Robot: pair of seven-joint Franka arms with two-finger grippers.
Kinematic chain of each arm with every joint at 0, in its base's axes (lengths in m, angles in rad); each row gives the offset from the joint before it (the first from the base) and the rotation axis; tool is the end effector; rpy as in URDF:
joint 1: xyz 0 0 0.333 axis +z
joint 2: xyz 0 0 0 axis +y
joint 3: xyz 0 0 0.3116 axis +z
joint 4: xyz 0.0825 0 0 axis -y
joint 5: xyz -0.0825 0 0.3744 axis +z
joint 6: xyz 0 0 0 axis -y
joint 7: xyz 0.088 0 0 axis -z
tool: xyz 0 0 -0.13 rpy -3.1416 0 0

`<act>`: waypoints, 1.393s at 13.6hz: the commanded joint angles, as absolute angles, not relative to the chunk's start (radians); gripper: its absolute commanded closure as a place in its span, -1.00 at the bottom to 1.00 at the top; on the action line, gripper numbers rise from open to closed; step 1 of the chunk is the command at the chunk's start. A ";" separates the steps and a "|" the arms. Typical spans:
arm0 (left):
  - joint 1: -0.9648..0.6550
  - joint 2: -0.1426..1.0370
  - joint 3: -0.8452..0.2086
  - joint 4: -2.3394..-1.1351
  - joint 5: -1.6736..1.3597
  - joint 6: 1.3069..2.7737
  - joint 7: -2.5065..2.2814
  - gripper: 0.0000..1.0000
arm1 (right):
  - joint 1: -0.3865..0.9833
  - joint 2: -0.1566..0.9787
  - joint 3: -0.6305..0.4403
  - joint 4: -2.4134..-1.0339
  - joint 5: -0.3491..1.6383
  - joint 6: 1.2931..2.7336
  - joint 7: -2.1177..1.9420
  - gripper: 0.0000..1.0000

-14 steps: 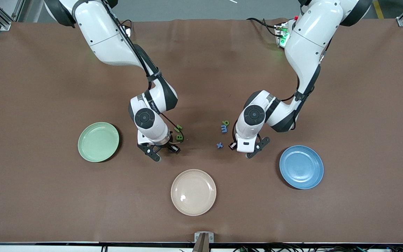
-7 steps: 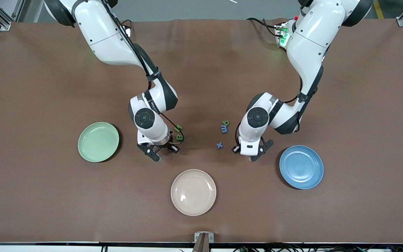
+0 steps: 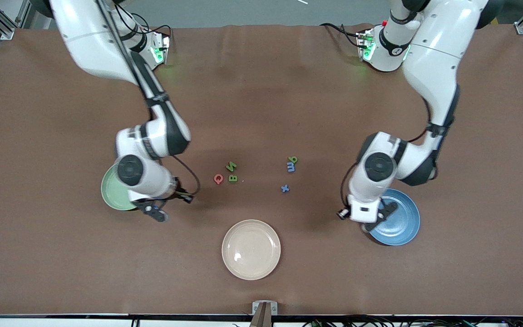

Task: Sort upper and lower case letters into plates
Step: 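Drop the blue letter on the green plate while the left gripper drops n, then reach the right gripper to the pink o while the left gripper reaches the blue x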

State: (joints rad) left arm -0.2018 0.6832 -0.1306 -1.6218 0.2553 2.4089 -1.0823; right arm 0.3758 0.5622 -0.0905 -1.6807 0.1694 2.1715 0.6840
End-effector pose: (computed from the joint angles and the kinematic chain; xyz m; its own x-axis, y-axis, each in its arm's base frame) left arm 0.6629 -0.2118 0.2162 0.8132 0.5637 0.1447 0.5641 -0.8246 0.0421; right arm 0.6284 0.1998 0.2497 0.8790 -0.4643 -0.1085 -0.4690 -0.8830 -0.0205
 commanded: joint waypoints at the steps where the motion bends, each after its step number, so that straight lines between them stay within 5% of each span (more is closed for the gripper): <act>1: -0.141 0.638 -0.140 -1.640 0.275 2.349 -0.936 0.99 | 0.267 0.419 -0.071 -1.880 0.167 2.197 0.459 1.00; 4: -0.055 0.644 -0.143 -1.667 0.275 2.336 -0.798 0.88 | 0.201 0.356 -0.071 -2.029 0.167 2.287 0.321 1.00; 5: -0.054 0.649 -0.143 -1.678 0.273 2.336 -0.798 0.58 | 0.180 0.345 -0.071 -2.077 0.167 2.322 0.281 1.00; 7: -0.048 0.635 -0.141 -1.704 0.270 2.336 -0.818 -0.86 | 0.120 0.328 -0.069 -2.152 0.167 2.359 0.171 1.00; 8: -0.040 0.627 -0.146 -1.707 0.270 2.335 -0.839 -1.00 | 0.103 0.318 -0.069 -2.190 0.169 2.388 0.135 1.00; 14: -0.132 0.617 -0.265 -1.669 0.270 2.292 -0.979 -1.00 | 0.103 0.333 -0.069 -2.227 0.169 2.457 0.126 0.94; 15: -0.173 0.626 -0.265 -1.652 0.268 2.292 -0.985 -1.00 | 0.103 0.339 -0.069 -2.226 0.169 2.456 0.127 0.73; 17: -0.248 0.664 -0.265 -1.606 0.264 2.292 -1.006 -0.99 | 0.103 0.344 -0.069 -2.221 0.170 2.460 0.127 -0.74; 18: -0.283 0.685 -0.265 -1.585 0.261 2.292 -1.020 -0.98 | 0.103 0.342 -0.069 -2.214 0.170 2.453 0.129 -1.00; 19: -0.328 0.713 -0.264 -1.568 0.262 2.292 -1.063 -0.89 | 0.107 0.342 -0.068 -2.203 0.170 2.447 0.136 -1.00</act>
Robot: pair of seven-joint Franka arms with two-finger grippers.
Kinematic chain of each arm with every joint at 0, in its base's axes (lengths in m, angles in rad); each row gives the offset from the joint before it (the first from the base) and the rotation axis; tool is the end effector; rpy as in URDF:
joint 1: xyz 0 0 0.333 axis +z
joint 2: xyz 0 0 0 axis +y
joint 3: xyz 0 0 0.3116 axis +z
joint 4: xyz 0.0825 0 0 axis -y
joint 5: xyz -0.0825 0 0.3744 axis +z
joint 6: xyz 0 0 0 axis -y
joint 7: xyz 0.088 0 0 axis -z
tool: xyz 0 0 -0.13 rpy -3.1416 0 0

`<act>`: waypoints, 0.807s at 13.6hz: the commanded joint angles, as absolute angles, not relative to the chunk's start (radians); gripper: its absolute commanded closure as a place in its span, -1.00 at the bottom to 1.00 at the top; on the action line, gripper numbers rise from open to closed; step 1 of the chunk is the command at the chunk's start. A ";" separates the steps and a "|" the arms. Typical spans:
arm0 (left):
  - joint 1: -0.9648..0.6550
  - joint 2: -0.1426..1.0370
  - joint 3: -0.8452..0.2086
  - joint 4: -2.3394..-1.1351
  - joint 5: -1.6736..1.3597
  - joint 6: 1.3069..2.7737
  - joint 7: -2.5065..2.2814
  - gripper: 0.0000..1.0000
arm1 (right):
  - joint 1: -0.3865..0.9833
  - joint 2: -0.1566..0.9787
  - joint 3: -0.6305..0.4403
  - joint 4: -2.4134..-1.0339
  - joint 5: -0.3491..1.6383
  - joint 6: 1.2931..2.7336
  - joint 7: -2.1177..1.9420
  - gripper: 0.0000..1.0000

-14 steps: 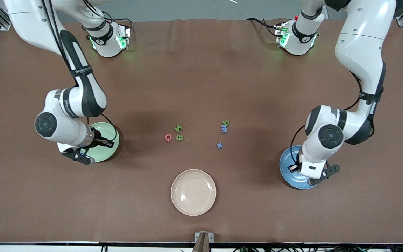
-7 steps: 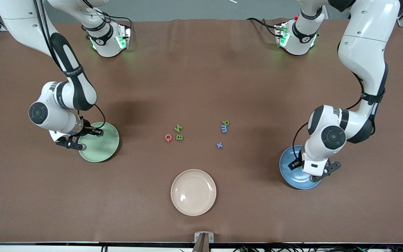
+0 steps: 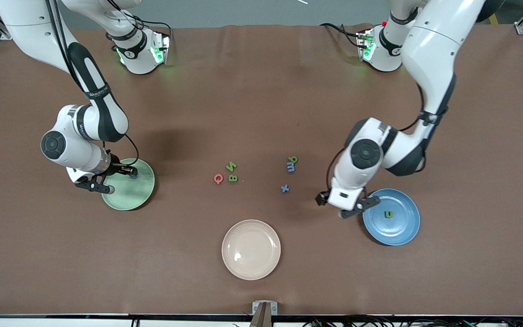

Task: Sort upper and lower case letters into plates
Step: 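Reach the right gripper to the pink o while the left gripper reaches the blue x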

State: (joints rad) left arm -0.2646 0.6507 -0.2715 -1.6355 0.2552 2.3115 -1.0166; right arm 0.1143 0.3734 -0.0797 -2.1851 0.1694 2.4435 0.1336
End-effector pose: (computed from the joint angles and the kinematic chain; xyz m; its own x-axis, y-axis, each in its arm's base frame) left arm 0.6035 -0.3242 0.2329 0.9305 0.3619 0.0570 0.3609 -0.9322 0.0280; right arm 0.5380 0.0201 0.1874 0.9666 -0.2245 -0.1235 -0.2318 -0.9716 -0.0483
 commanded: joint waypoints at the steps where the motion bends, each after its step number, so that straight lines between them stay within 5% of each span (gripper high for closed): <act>1: -0.357 0.741 -0.261 -1.536 0.265 2.293 -1.107 -0.83 | 0.115 0.341 -0.066 -2.185 0.170 2.433 0.144 -1.00; 6: -0.437 0.851 -0.255 -1.422 0.265 2.293 -1.224 -0.65 | 0.326 0.347 -0.058 -2.056 0.179 2.353 0.577 -1.00; 11: -0.462 0.894 -0.253 -1.388 0.265 2.298 -1.262 -0.53 | 0.552 0.555 -0.060 -1.855 0.173 2.381 0.980 -1.00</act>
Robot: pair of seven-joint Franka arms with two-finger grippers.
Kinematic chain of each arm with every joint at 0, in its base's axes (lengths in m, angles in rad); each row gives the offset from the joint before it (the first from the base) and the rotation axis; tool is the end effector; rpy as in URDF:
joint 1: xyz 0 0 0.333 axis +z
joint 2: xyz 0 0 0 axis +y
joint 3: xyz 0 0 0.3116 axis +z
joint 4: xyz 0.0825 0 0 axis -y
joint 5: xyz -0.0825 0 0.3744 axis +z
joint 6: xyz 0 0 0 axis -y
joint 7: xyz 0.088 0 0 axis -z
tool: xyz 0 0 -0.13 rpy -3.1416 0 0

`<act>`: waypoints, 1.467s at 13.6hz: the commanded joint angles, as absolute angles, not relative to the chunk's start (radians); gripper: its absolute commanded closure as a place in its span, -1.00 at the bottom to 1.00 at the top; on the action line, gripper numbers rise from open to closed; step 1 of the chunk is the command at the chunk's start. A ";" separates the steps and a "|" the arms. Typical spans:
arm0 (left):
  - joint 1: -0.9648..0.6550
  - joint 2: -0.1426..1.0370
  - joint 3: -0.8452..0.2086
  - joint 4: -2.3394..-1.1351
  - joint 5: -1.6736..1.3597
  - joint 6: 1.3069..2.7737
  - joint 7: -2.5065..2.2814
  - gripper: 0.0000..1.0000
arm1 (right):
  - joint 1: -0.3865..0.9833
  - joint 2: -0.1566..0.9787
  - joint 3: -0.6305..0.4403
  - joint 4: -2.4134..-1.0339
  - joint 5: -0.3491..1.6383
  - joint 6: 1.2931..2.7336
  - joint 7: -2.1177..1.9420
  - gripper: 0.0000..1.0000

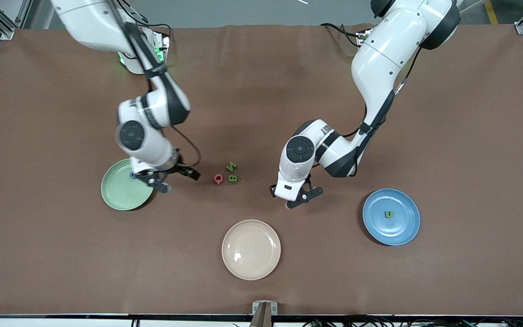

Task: Sort upper and lower case letters into plates
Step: 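Grasp the pink o with the right gripper while the left gripper grasps the x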

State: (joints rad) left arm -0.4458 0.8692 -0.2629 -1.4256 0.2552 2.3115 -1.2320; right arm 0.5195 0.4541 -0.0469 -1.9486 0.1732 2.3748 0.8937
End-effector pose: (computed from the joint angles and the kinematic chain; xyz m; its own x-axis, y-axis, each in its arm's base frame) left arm 0.5736 -0.4362 0.1711 0.9004 0.4349 0.0132 0.4338 -0.8996 0.0492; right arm 0.5395 0.2817 0.2237 0.8531 -0.5130 -0.0948 -0.5179 -0.8547 -0.0350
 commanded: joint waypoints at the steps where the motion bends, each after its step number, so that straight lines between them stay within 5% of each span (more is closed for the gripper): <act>1: -0.465 0.900 -0.253 -1.388 0.267 2.298 -1.272 -0.51 | 0.569 0.577 -0.061 -1.835 0.173 2.387 1.009 -1.00; 7: -0.466 0.902 -0.253 -1.394 0.259 2.298 -1.289 -0.24 | 0.600 0.643 -0.061 -1.825 0.166 2.474 1.043 -0.99; 12: -0.466 0.907 -0.253 -1.397 0.267 2.298 -1.279 0.38 | 0.615 0.655 -0.063 -1.827 0.166 2.494 1.045 -0.84; 15: -0.448 0.890 -0.253 -1.399 0.273 2.290 -1.272 0.77 | 0.629 0.670 -0.063 -1.829 0.166 2.519 1.045 -0.58; 20: -0.319 0.821 -0.256 -1.402 0.276 2.222 -1.177 0.79 | 0.629 0.673 -0.063 -1.829 0.164 2.525 1.043 0.10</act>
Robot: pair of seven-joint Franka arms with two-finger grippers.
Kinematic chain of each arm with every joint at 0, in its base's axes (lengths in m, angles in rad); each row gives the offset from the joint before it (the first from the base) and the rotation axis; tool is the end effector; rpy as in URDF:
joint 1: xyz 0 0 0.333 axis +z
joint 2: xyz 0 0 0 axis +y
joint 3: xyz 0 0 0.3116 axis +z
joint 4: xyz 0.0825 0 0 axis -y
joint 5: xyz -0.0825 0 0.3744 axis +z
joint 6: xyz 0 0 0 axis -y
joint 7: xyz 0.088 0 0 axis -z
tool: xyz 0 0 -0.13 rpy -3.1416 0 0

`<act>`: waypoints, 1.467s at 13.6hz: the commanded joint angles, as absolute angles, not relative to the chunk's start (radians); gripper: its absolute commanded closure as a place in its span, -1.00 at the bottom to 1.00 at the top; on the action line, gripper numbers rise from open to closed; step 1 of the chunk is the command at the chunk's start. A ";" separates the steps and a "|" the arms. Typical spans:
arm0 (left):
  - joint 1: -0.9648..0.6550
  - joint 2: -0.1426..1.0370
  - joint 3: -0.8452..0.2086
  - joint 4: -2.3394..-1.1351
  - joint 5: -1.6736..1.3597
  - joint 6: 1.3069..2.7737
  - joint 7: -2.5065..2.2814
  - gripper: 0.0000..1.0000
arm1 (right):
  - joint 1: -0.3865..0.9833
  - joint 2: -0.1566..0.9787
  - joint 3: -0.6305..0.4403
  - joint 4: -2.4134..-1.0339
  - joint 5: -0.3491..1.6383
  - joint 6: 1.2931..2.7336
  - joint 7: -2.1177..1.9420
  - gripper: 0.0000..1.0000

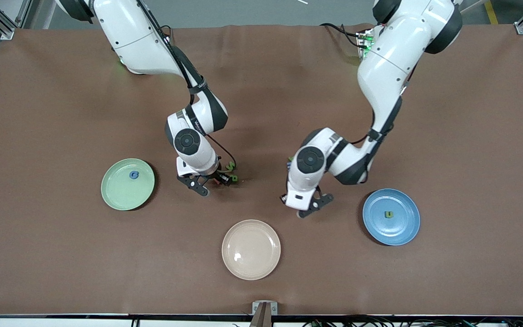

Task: Sort upper and lower case letters into plates
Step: 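Grasp the pink o with the right gripper while the left gripper grasps the x, then drop the o on the green plate while the left gripper drops x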

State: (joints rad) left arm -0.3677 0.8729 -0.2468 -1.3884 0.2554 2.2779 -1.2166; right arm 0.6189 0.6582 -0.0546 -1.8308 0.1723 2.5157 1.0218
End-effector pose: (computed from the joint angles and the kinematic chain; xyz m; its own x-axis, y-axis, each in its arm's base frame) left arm 0.6180 -0.3821 0.1795 0.8625 0.5054 0.0277 0.5043 -0.8627 0.0386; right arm 0.5400 0.3443 0.1546 0.8341 -0.5495 -0.0479 -0.5515 -0.8321 -0.0583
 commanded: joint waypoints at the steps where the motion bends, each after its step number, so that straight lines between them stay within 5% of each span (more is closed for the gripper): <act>1: -0.296 0.807 -0.256 -1.404 0.276 2.186 -1.148 0.79 | 0.627 0.673 -0.064 -1.829 0.164 2.523 1.043 0.31; 5: -0.195 0.769 -0.255 -1.402 0.276 2.148 -0.959 0.79 | 0.617 0.667 -0.067 -1.827 0.164 2.514 1.040 0.94; 12: -0.003 0.770 -0.256 -1.437 0.307 2.121 -0.677 0.68 | 0.462 0.531 -0.074 -1.879 0.150 2.336 0.774 0.99; 14: 0.002 0.779 -0.256 -1.439 0.307 2.135 -0.672 0.27 | 0.355 0.458 -0.089 -1.951 0.143 2.321 0.544 0.99; 15: 0.003 0.779 -0.256 -1.439 0.307 2.135 -0.673 -0.26 | 0.300 0.430 -0.089 -1.953 0.143 2.269 0.449 0.99; 17: 0.000 0.779 -0.256 -1.439 0.305 2.135 -0.683 -0.74 | 0.203 0.394 -0.092 -1.959 0.140 2.218 0.263 0.99; 20: -0.011 0.762 -0.268 -1.456 0.293 2.123 -0.707 -0.93 | 0.138 0.373 -0.089 -2.070 0.141 2.300 0.169 0.99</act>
State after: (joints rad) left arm -0.0037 0.7881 -0.2611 -1.4277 0.2832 2.1256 -0.6782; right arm 0.1536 0.4164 -0.1120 -1.9550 0.1544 2.2239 0.1930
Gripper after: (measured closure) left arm 0.154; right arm 0.630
